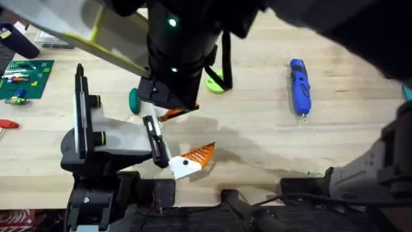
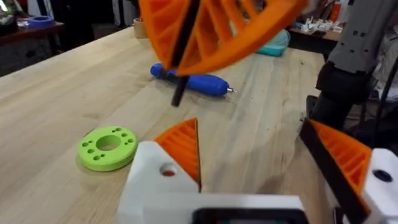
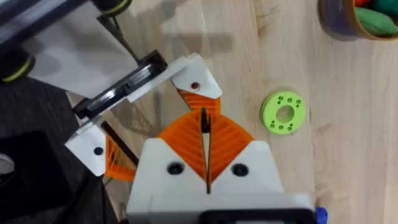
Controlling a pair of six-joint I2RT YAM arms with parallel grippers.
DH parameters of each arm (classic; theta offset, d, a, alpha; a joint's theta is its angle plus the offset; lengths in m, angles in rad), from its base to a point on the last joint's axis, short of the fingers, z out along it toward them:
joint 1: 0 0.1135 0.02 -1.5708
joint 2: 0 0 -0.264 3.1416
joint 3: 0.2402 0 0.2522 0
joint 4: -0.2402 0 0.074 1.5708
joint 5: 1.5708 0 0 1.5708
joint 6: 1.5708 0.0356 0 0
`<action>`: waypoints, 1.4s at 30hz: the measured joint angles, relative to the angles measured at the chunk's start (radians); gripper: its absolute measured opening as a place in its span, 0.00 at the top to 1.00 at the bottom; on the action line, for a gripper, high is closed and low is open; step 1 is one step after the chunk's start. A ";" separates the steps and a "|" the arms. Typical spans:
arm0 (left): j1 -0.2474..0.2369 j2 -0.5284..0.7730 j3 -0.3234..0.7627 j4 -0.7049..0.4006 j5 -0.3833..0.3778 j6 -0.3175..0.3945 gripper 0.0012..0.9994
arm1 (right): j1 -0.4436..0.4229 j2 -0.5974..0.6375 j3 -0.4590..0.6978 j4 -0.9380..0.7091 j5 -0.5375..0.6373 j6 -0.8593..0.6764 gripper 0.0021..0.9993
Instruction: Pick up the gripper from the table and insert it into the empty holder that is missing its gripper. Then pick up a screw, insert it into the mounting hole, and use the screwdriver to tighten it. Finally, clean up the table by picking up the vegetable and placing it into the bucket.
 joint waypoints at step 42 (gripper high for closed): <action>0.000 0.000 0.000 0.000 0.000 0.000 0.01 | 0.001 0.133 0.064 -0.038 0.000 0.001 0.99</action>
